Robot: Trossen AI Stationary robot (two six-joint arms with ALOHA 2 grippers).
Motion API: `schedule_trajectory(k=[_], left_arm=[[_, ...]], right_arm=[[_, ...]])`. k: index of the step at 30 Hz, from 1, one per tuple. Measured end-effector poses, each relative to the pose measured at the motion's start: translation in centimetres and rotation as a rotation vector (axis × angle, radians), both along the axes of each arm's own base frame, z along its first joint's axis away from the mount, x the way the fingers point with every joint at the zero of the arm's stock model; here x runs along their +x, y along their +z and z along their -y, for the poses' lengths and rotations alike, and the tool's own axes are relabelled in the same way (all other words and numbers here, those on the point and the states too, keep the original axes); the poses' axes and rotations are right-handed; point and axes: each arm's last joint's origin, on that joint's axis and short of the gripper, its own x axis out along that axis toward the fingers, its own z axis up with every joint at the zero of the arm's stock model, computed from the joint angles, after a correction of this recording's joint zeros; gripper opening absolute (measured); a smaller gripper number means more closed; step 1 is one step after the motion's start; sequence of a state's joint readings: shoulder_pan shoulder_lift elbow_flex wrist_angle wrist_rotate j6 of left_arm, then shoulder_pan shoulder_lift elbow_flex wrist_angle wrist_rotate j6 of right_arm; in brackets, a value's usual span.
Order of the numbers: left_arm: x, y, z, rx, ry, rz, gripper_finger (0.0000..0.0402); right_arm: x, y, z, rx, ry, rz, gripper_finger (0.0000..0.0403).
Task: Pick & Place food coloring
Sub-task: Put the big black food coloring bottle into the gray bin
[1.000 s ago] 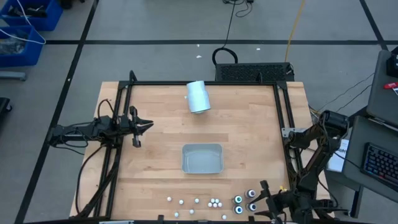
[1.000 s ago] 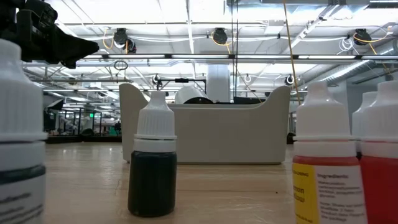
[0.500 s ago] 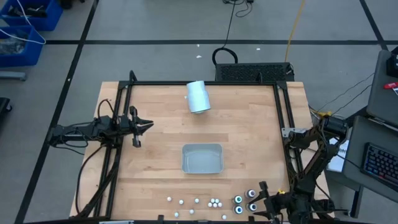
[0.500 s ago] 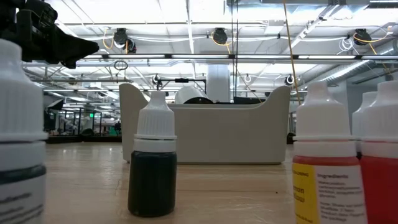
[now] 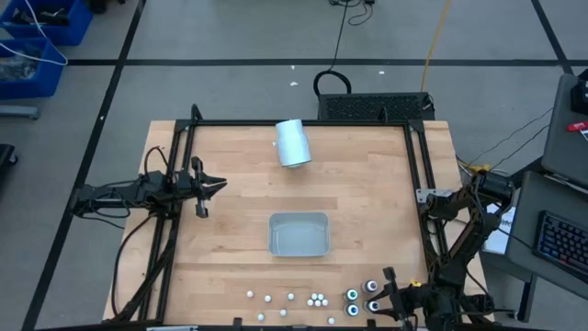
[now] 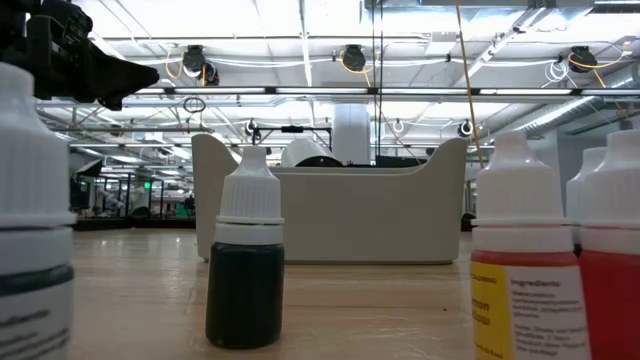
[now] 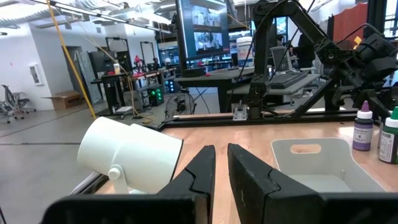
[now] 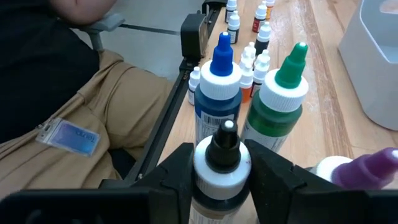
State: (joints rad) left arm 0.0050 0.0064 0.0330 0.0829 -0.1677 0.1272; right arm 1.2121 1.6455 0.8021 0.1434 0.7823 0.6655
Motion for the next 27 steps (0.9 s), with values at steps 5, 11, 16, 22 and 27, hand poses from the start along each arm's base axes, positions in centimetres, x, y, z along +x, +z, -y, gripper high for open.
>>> schedule_trajectory(k=[5, 11, 16, 22, 27], left_arm=[[0.0, 0.0, 0.0, 0.0, 0.0, 0.0, 0.0051], [0.0, 0.0, 0.0, 0.019, 0.002, -0.003, 0.0051], [0.0, 0.0, 0.0, 0.017, 0.002, -0.003, 0.0051], [0.0, 0.0, 0.0, 0.018, 0.002, -0.003, 0.0051], [0.0, 0.0, 0.0, 0.018, 0.002, -0.003, 0.0051]], right_arm=[[0.1, 0.1, 0.0, -0.003, 0.001, 0.008, 0.0117], [0.7, 2.0, 0.5, 0.037, 0.028, 0.034, 0.0112], [1.1, 4.5, 1.4, 0.073, 0.094, 0.05, 0.0112], [1.5, 7.7, 3.3, 0.065, 0.149, 0.115, 0.0116], [2.1, 10.8, 5.8, 0.058, 0.12, 0.216, 0.0112]])
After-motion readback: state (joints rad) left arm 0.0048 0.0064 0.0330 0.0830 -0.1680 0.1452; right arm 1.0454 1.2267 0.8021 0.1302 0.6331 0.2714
